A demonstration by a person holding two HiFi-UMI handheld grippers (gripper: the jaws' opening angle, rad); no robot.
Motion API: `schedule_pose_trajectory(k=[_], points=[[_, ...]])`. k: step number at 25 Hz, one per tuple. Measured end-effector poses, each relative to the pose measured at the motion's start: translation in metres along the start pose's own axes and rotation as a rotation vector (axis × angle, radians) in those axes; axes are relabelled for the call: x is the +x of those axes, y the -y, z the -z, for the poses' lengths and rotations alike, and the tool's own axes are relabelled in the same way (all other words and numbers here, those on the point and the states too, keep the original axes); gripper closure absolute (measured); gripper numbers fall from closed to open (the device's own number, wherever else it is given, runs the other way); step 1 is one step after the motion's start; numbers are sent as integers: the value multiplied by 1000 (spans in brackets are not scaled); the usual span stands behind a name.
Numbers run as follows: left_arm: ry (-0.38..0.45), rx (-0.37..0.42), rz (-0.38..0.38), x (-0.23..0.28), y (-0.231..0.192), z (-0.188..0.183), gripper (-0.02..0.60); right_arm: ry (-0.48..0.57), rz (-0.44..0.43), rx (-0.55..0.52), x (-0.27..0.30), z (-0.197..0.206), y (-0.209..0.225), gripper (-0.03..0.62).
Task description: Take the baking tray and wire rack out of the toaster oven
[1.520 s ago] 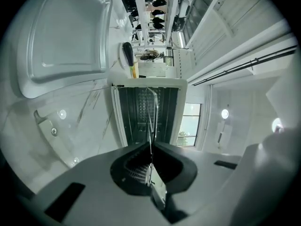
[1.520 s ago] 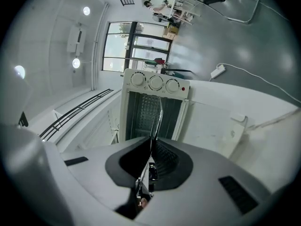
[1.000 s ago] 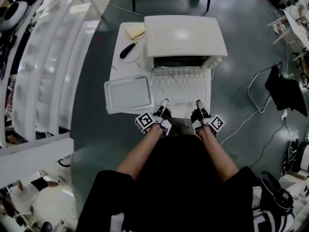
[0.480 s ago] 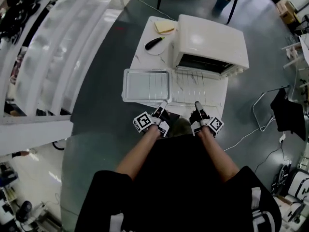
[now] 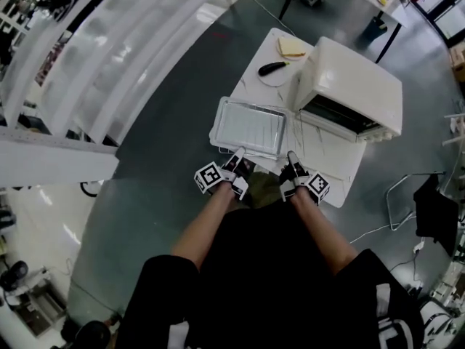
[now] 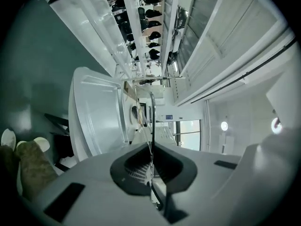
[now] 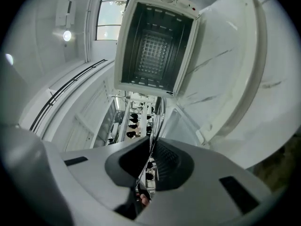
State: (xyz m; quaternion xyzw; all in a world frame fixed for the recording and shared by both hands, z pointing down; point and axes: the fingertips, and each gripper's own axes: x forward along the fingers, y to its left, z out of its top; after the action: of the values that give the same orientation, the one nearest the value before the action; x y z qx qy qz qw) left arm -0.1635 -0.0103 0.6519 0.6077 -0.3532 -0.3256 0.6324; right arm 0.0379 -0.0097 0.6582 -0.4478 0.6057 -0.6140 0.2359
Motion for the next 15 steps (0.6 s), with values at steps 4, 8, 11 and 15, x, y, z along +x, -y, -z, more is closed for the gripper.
schedule_pose_trajectory(k=[4, 8, 11, 15], points=[[6, 4, -49, -4, -14, -22, 561, -42, -5, 11, 22, 17, 4, 557], [17, -15, -96, -2, -27, -34, 561, -48, 26, 42, 32, 26, 14, 554], [7, -9, -128, 1, -38, -40, 560, -53, 56, 45, 33, 33, 24, 551], [-3, 20, -140, 3, -49, -46, 560, -68, 61, 74, 36, 43, 31, 549]])
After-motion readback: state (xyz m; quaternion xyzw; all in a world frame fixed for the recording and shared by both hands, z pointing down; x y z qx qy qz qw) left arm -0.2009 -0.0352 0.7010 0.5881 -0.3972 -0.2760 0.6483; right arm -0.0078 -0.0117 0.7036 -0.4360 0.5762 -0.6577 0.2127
